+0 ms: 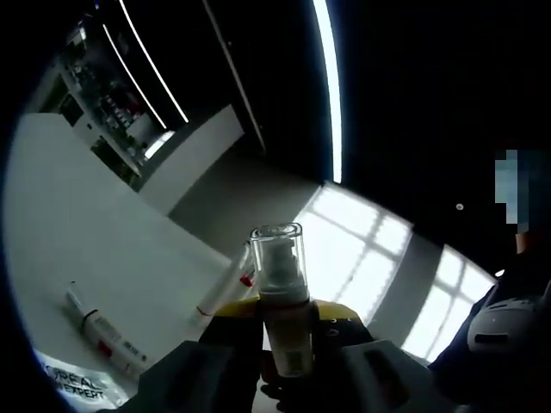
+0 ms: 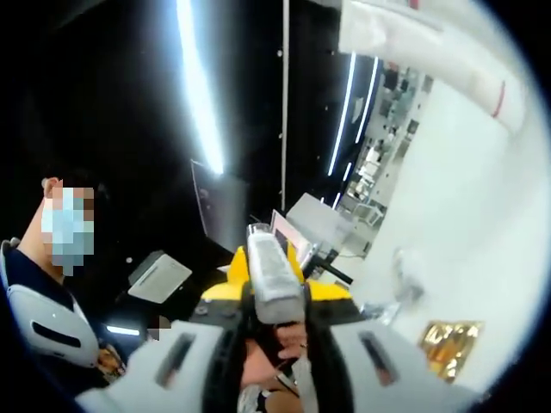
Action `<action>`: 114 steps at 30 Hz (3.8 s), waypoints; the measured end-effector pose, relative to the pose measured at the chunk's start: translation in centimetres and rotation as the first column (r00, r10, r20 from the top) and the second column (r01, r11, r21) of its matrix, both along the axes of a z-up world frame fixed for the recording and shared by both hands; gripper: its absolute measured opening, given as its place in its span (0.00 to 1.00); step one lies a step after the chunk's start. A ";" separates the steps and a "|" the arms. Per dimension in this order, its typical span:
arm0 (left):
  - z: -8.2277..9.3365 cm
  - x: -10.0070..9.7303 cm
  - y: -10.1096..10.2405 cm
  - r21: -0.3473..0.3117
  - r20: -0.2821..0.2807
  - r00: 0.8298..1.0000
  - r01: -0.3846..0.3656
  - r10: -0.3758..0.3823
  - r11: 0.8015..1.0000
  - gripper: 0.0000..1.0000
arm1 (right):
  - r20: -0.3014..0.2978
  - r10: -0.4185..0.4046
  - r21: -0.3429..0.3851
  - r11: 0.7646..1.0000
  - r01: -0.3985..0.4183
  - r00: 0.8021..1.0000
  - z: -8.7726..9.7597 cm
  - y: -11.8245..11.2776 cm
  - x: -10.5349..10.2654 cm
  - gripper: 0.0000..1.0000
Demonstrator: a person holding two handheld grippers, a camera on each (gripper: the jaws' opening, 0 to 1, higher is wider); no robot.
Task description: Arrange the skincare products in the storage area until every visible bottle or jar stands upright without overlapping.
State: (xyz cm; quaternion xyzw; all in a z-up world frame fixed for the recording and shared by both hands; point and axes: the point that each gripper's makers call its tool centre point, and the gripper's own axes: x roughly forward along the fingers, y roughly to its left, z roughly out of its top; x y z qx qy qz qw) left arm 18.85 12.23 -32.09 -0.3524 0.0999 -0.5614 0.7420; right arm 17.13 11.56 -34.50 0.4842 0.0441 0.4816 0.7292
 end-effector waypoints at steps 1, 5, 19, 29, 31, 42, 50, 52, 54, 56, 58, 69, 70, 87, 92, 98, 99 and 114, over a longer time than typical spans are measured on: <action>-0.1 0.1 0.1 0.005 0.001 1.000 -0.003 0.003 1.000 0.20 | 0.000 0.002 -0.002 1.000 -0.002 1.000 0.0 0.1 0.0 0.28; -0.2 0.3 0.3 0.007 -0.001 1.000 -0.009 0.009 1.000 0.20 | -0.004 -0.002 -0.005 1.000 0.002 1.000 -0.1 0.2 0.0 0.30; -0.4 0.4 0.8 0.042 0.017 0.999 -0.034 0.033 0.999 0.20 | -0.017 -0.083 -0.087 0.993 0.081 0.996 -1.2 -1.4 0.7 0.39; -0.6 0.8 1.2 0.077 0.027 0.998 -0.059 0.057 0.995 0.20 | 0.025 -0.143 -0.165 0.976 0.145 0.989 -0.4 -2.7 0.6 0.41; -0.6 0.9 1.2 0.086 0.033 0.997 -0.065 0.063 0.994 0.20 | 0.033 -0.158 -0.174 0.972 0.161 0.987 0.0 -3.1 0.7 0.41; -1.1 1.0 1.0 0.174 0.080 0.993 -0.095 0.082 0.980 0.20 | 0.134 -0.198 -0.302 0.925 0.230 0.971 1.8 -3.3 0.7 0.50; -1.6 1.0 1.0 0.252 0.121 0.988 -0.124 0.096 0.960 0.20 | 0.222 -0.202 -0.412 0.867 0.279 0.954 3.0 -3.0 0.7 0.52; -1.6 1.0 0.9 0.265 0.130 0.987 -0.130 0.098 0.955 0.20 | 0.245 -0.200 -0.439 0.849 0.293 0.948 3.2 -2.9 0.7 0.52; -1.8 1.0 0.9 0.294 0.153 0.983 -0.146 0.104 0.945 0.20 | 0.258 -0.201 -0.462 0.833 0.304 0.945 3.3 -2.7 0.7 0.52; -1.9 1.0 0.9 0.310 0.165 0.981 -0.151 0.104 0.939 0.20 | 0.270 -0.203 -0.477 0.821 0.314 0.941 3.4 -2.6 0.7 0.53; -1.9 1.0 0.8 0.321 0.175 0.979 -0.155 0.103 0.934 0.20 | 0.287 -0.206 -0.492 0.806 0.329 0.935 3.6 -2.6 0.8 0.54; -2.1 1.0 0.7 0.363 0.217 0.970 -0.187 0.112 0.913 0.20 | 0.396 -0.225 -0.565 0.705 0.429 0.891 5.6 -2.2 1.4 0.73; -2.1 1.0 0.7 0.365 0.218 0.969 -0.189 0.114 0.911 0.20 | 0.410 -0.221 -0.577 0.689 0.439 0.885 5.6 -2.2 1.6 0.75; -2.8 0.7 0.5 0.454 0.292 0.949 -0.249 0.121 0.856 0.20 | 0.522 -0.203 -0.674 0.498 0.546 0.829 5.0 -0.7 2.6 0.90; -3.0 0.6 0.2 0.480 0.315 0.942 -0.260 0.112 0.838 0.20 | 0.520 -0.190 -0.698 0.467 0.542 0.833 4.1 -0.1 2.7 0.83; -2.9 0.4 -0.3 0.481 0.325 0.941 -0.255 0.099 0.839 0.20 | 0.535 -0.179 -0.702 0.449 0.553 0.825 3.9 0.7 2.5 0.77; -2.9 0.3 -0.4 0.483 0.326 0.940 -0.253 0.096 0.838 0.20 | 0.540 -0.175 -0.703 0.444 0.555 0.823 4.0 0.8 2.5 0.75; -2.3 0.0 -0.7 0.493 0.359 0.929 -0.266 0.085 0.829 0.20 | 0.578 -0.169 -0.681 0.440 0.586 0.799 5.0 1.3 2.4 0.45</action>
